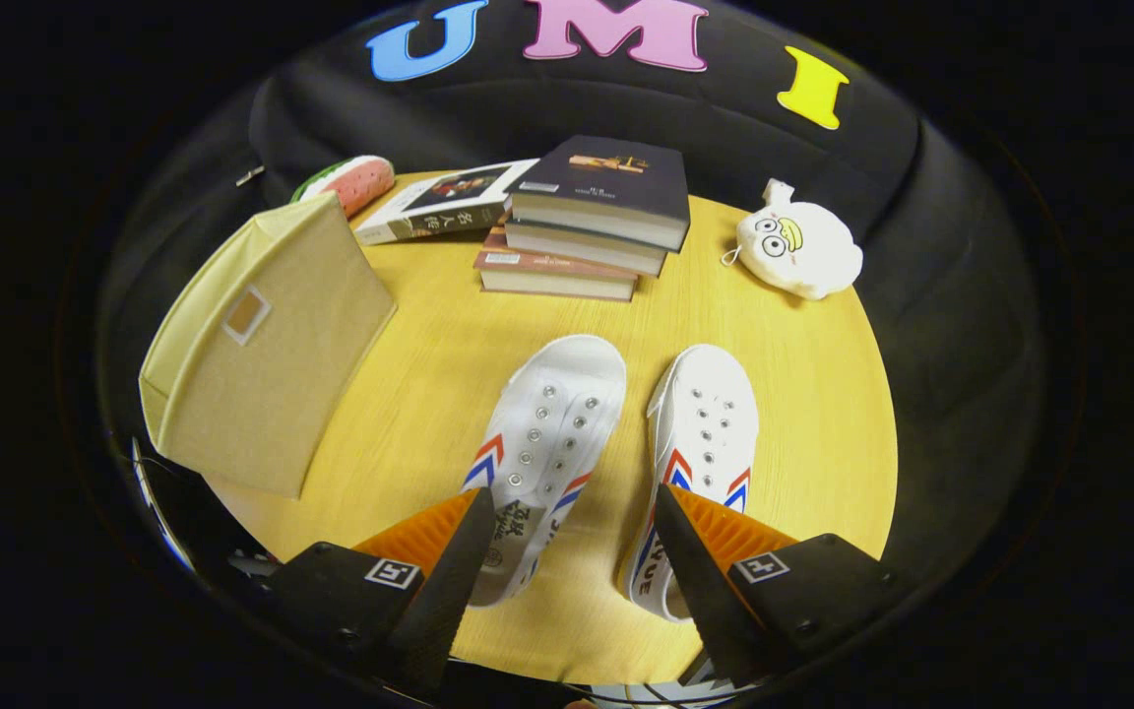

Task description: Open the storage box then place both shoes into the box .Put the left shoe in first, then the right shoe, with the right side of both shoes facing outward in a uniform manner.

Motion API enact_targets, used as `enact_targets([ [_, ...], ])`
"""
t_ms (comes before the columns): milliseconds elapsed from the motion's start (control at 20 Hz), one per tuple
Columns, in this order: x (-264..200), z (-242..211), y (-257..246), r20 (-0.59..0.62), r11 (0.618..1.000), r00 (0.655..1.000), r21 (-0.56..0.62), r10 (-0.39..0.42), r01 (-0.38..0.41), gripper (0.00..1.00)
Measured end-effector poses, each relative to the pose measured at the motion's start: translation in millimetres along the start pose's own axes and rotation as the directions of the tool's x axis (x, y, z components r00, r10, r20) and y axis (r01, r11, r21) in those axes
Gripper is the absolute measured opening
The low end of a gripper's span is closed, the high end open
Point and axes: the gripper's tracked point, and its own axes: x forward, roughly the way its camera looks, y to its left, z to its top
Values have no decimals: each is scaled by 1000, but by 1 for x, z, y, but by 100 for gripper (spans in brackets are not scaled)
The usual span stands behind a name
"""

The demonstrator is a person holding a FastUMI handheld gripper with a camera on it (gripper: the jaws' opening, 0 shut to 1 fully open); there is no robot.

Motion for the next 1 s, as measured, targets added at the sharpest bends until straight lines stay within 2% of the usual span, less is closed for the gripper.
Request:
enact_targets([
  [250,25,-3,-8,-17,1000,1000,-11,-1,0,100],
  [350,35,-2,-4,-36,1000,999,13,29,-29,97],
  [500,46,-4,8,-73,993,990,29,119,-117,92],
  [600,46,-6,11,-81,983,982,87,169,-162,80],
  [700,47,-8,20,-75,954,966,192,246,-228,70],
  [750,47,-9,20,-70,938,960,242,271,-247,49],
  [800,49,-11,19,-69,925,955,277,289,-260,48],
  [900,46,-10,14,-74,901,955,358,288,-244,36],
  [950,47,-10,12,-71,891,953,382,295,-247,22],
  [1000,46,-9,12,-73,883,951,398,300,-248,21],
])
